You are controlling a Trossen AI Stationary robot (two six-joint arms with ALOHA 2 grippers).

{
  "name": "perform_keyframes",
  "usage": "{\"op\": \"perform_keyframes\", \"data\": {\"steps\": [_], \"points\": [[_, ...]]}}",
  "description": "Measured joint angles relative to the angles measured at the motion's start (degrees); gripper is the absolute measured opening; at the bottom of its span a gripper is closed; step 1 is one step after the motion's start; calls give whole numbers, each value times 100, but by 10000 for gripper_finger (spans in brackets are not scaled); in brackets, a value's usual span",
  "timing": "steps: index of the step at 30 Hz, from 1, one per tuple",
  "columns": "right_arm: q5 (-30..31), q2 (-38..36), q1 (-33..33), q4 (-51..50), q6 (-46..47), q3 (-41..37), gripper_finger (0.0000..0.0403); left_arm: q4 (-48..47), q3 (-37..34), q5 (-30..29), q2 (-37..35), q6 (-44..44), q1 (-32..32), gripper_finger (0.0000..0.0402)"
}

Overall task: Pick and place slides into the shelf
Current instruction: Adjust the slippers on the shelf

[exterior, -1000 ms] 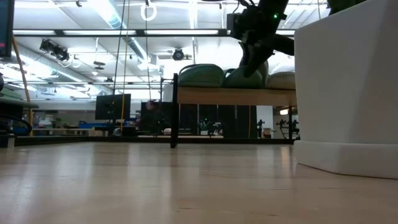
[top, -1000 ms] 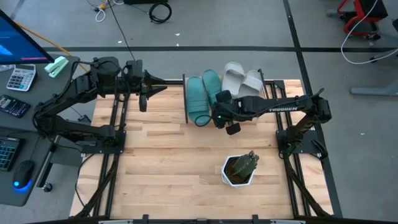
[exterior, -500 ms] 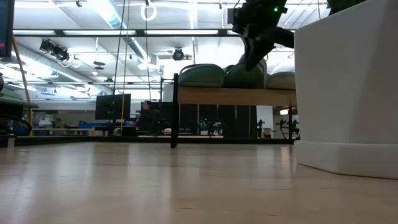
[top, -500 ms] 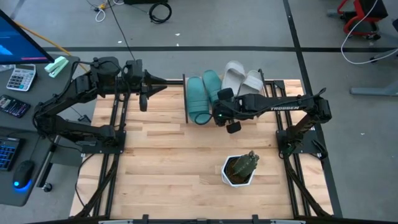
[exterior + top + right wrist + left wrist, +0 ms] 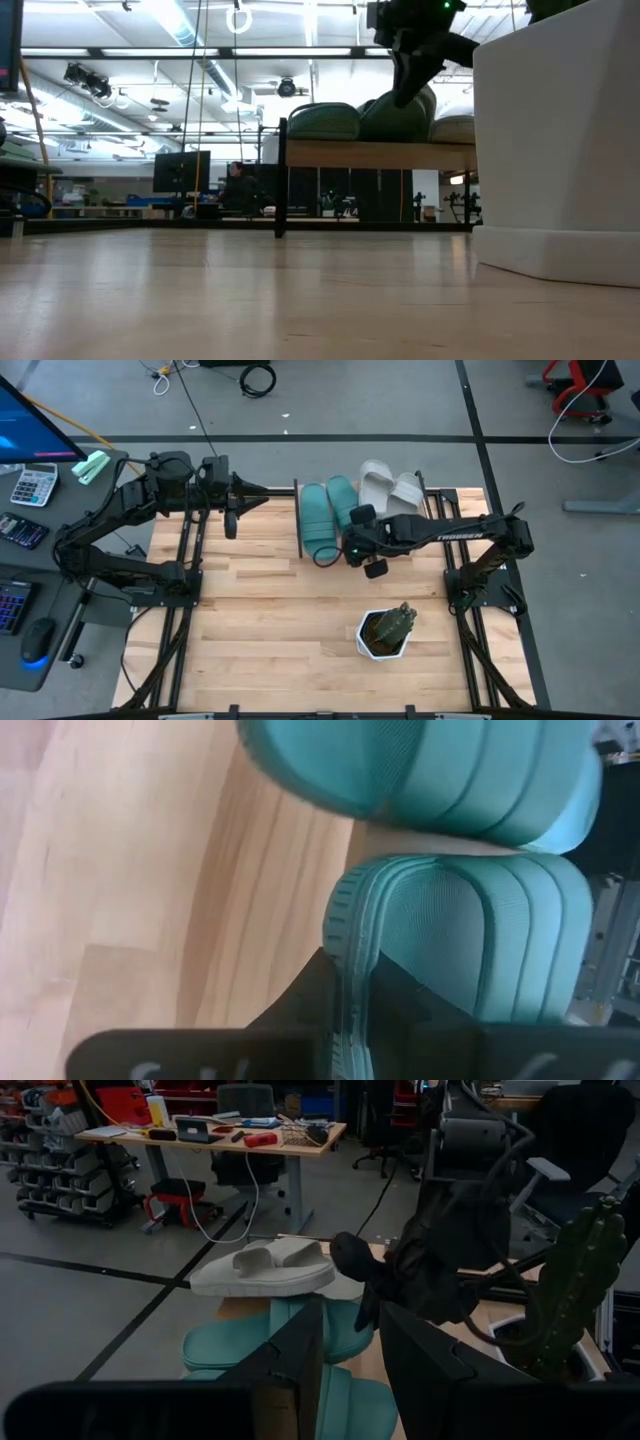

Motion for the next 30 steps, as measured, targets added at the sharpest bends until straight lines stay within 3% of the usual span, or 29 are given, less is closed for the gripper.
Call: {"op": "perform_keyframes", "data": {"steps": [30], "points": [[-1141,-11,-18,-39,337,109,45,0,0,2,0,9,0,107]]}}
